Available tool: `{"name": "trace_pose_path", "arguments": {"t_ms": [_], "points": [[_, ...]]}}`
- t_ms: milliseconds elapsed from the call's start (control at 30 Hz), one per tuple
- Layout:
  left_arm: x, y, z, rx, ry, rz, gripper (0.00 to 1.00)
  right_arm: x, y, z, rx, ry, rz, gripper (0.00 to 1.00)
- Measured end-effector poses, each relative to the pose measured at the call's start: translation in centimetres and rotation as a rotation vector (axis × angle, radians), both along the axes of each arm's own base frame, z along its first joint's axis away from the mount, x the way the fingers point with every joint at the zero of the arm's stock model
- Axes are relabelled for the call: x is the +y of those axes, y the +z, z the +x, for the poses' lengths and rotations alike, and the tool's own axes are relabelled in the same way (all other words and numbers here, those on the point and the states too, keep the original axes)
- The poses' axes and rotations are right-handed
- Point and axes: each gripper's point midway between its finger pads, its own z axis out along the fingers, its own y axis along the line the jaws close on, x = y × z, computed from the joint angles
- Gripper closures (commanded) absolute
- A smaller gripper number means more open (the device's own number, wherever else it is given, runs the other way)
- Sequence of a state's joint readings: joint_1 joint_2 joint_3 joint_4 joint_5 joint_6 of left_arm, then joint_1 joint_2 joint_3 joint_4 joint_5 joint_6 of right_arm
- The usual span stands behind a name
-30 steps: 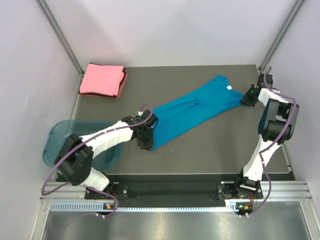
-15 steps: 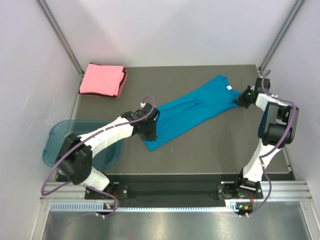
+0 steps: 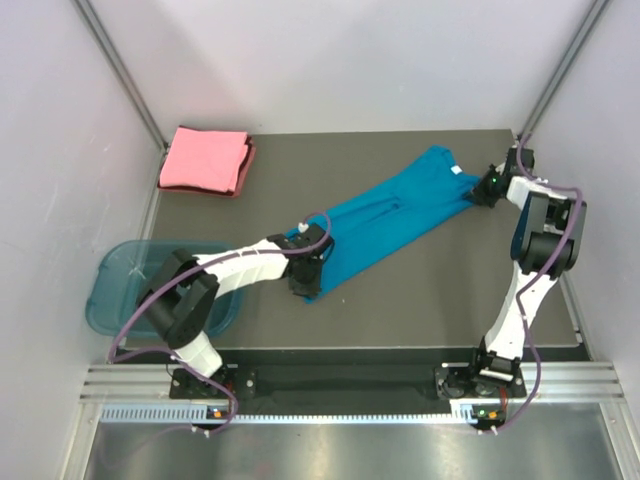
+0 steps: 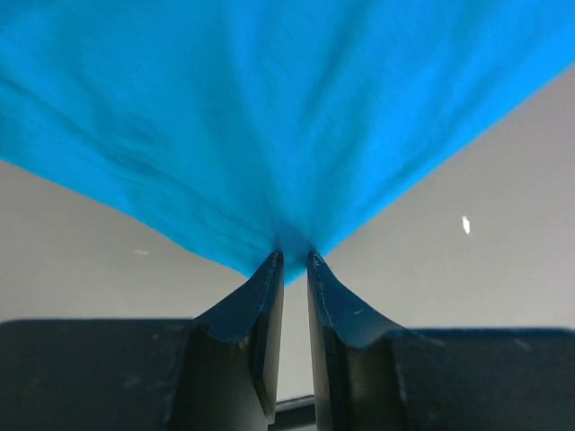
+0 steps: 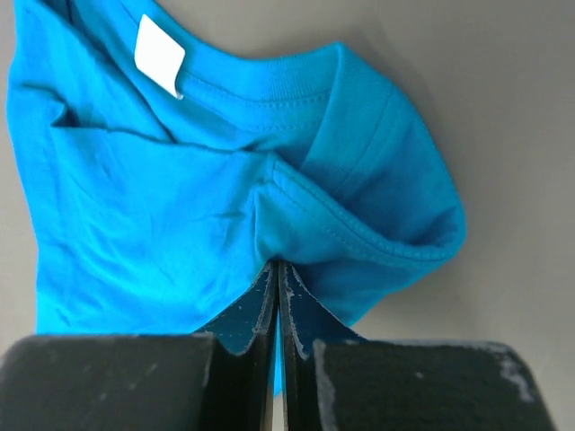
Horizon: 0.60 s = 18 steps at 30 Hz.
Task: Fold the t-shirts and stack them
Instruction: Fold the tshirt
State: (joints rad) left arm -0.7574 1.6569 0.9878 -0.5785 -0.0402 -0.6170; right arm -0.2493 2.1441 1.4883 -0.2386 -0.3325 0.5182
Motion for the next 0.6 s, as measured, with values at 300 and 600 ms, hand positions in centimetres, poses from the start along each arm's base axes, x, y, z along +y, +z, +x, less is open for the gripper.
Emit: {"name": "trace_pose_path", "arguments": {"t_ms": [300,600], "points": [[-3.4,-0.5,-2.7,0.029,-0.052,-0.046,0.78,-2.2,0.2,2.9,0.022,0.042,-0.131,0.96],[-9.0,2.7,-1.9,0.018,-0.138,-0.177,0.71,-3.2,0.4,5.4,-0.005,0.072,-0.174,0.94]]}}
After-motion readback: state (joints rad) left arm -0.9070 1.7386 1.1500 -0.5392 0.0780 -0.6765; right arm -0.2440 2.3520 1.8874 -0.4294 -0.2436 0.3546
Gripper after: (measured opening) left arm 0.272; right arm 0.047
